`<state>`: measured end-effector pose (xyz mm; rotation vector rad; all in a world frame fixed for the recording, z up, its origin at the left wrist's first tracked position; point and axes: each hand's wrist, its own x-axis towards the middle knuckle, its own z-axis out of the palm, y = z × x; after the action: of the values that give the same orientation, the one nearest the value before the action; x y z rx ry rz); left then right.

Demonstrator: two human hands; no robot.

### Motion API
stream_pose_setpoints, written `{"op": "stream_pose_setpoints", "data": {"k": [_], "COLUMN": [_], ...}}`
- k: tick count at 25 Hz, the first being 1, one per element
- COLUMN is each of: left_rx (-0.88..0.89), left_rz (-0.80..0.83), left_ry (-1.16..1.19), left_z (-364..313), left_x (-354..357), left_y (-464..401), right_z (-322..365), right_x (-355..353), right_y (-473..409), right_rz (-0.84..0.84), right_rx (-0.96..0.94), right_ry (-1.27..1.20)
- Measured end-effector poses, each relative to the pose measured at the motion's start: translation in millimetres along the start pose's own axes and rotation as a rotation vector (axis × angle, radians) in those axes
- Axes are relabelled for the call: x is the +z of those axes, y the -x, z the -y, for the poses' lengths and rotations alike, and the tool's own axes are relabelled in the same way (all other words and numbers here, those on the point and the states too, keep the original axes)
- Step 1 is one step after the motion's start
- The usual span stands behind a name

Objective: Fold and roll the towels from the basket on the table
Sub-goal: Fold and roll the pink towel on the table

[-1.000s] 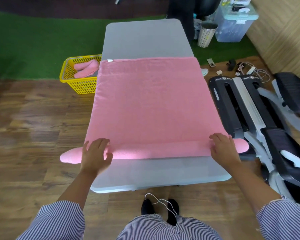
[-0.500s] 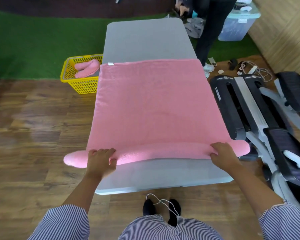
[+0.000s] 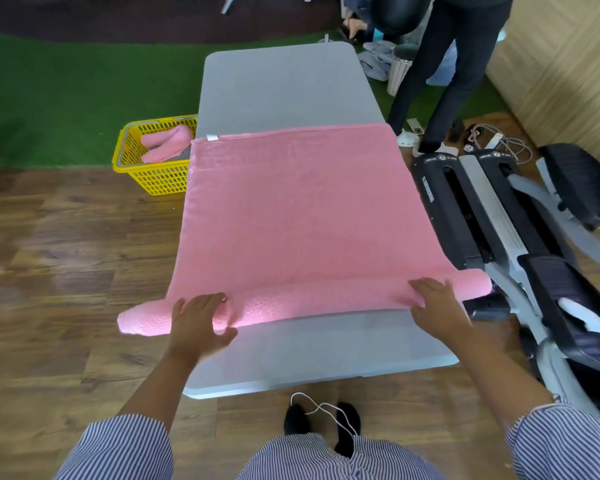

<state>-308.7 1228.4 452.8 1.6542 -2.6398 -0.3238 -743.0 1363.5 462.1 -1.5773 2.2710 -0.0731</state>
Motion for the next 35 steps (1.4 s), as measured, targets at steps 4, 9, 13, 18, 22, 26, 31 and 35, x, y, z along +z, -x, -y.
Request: {"op": "stream_pose_setpoints", "data": {"k": [4, 9, 13, 18, 22, 26, 31, 35], "left_rx": [-0.024, 0.017, 0.029, 0.068, 0.084, 0.093, 0.075, 0.006], "left_rz": [-0.033, -0.042, 0.053, -0.219, -0.092, -0.057, -0.076, -0.204], "left_ry": [-0.018, -0.070, -0.061, -0.045, -0.049, -0.051, -0.042, -0.043], "left_z": [-8, -14, -8, -13, -13, -15, -10, -4], "left_x": [4, -6, -20, -14, -4, -6, -12, -13], "left_y": [0, 1, -8, -9, -2, 6, 1, 0], "right_z": [-3, -3, -7, 4, 2, -2, -2, -4], "right_x": [-1, -6, -21, -16, -13, -9, -15, -20], "right_y": [4, 6, -4, -1, 5, 7, 1, 4], "right_rz": [-0.021, 0.025, 0.110, -0.046, 0.062, 0.013, 0.056, -0.050], "right_rx": [-0.002, 0.002, -0.016, 0.014, -0.009, 0.005, -0.017, 0.083], "right_ry": [-0.017, 0.083, 0.122, 0.088, 0.164, 0.147, 0.139, 0.058]}}
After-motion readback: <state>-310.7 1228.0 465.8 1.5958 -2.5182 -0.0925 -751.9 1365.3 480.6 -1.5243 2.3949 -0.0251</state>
